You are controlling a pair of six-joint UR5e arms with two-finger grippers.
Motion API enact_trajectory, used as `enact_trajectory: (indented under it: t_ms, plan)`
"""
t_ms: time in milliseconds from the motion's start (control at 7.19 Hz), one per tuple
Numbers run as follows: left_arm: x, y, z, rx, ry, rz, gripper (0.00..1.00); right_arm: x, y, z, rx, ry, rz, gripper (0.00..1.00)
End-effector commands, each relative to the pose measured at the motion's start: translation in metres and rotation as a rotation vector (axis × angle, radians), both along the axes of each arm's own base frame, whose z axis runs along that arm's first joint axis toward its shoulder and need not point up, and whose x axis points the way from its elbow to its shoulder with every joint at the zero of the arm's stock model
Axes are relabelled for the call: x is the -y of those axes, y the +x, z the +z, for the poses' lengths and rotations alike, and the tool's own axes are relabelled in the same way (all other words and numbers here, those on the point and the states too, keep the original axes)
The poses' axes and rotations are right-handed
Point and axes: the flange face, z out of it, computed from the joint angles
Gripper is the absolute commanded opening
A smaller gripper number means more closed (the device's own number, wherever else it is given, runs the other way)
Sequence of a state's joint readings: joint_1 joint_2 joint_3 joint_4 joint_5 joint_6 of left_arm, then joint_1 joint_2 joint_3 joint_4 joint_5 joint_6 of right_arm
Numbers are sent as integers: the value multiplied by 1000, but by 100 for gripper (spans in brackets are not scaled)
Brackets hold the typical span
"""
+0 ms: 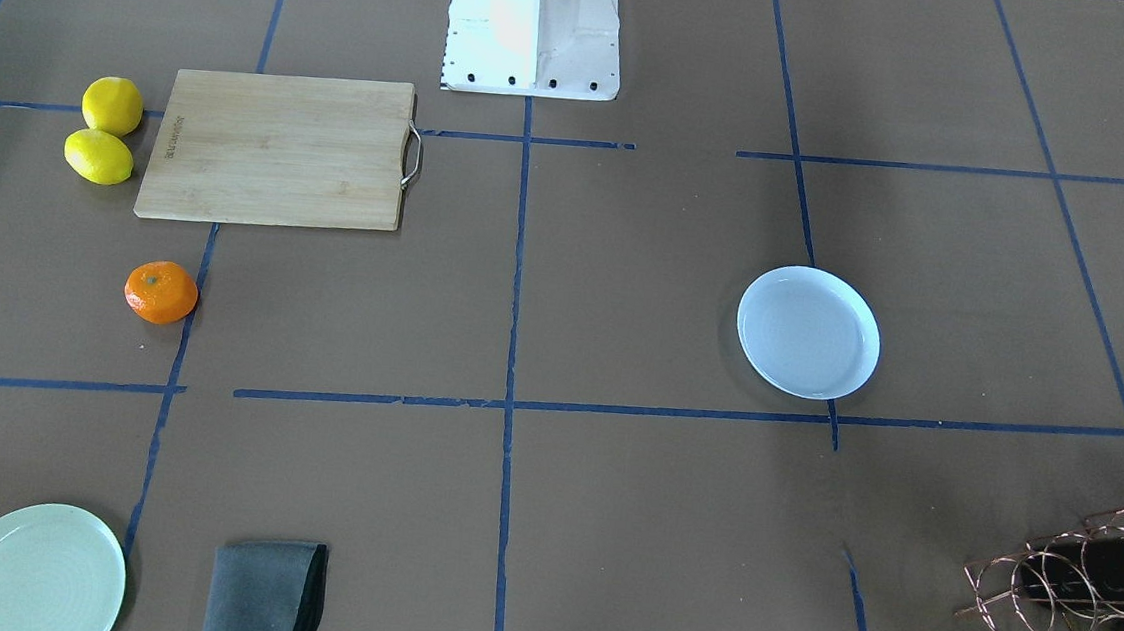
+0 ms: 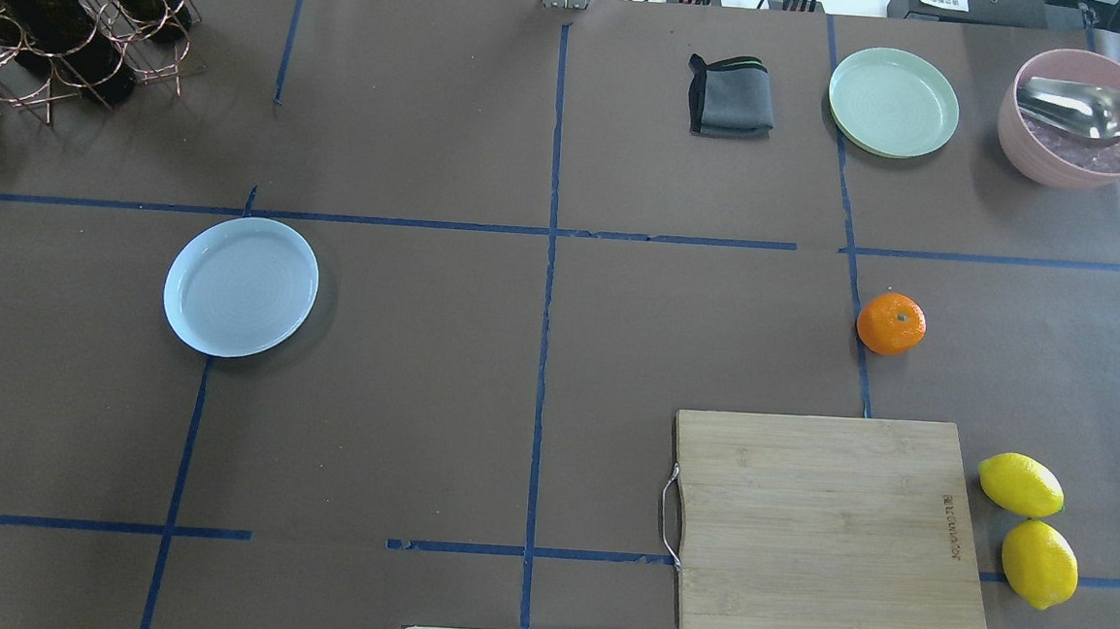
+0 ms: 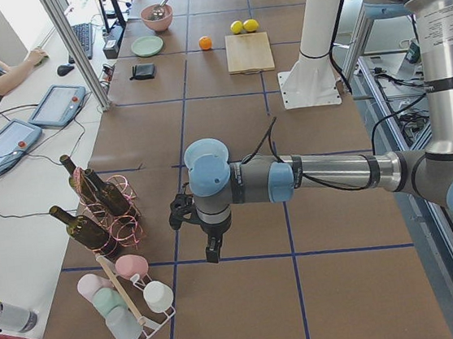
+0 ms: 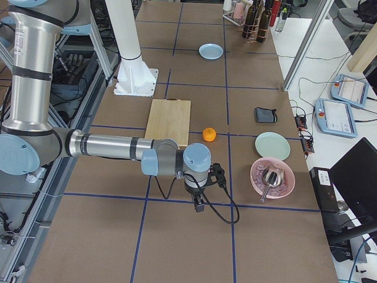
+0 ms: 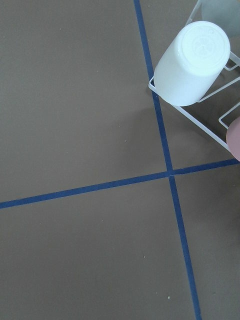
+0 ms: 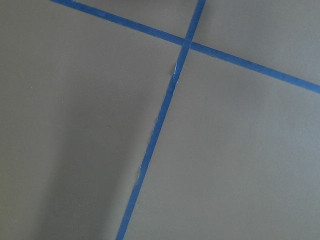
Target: Pick orange to plate
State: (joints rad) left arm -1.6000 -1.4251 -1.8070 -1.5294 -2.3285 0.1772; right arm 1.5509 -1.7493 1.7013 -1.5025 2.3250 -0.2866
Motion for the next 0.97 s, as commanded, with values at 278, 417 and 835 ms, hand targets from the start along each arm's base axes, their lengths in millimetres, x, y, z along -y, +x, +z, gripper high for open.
enact_trajectory:
  t_ms: [278, 417, 835]
  plan:
    - [0, 1, -7, -8, 19, 5, 100, 4, 0, -7, 2, 16, 3, 100]
    - [4, 3, -12, -8, 35, 12, 100, 10, -1, -18, 8, 78, 5, 100]
    - [62, 5, -72, -1, 226, 13, 100, 27, -2, -48, 26, 209, 95, 100]
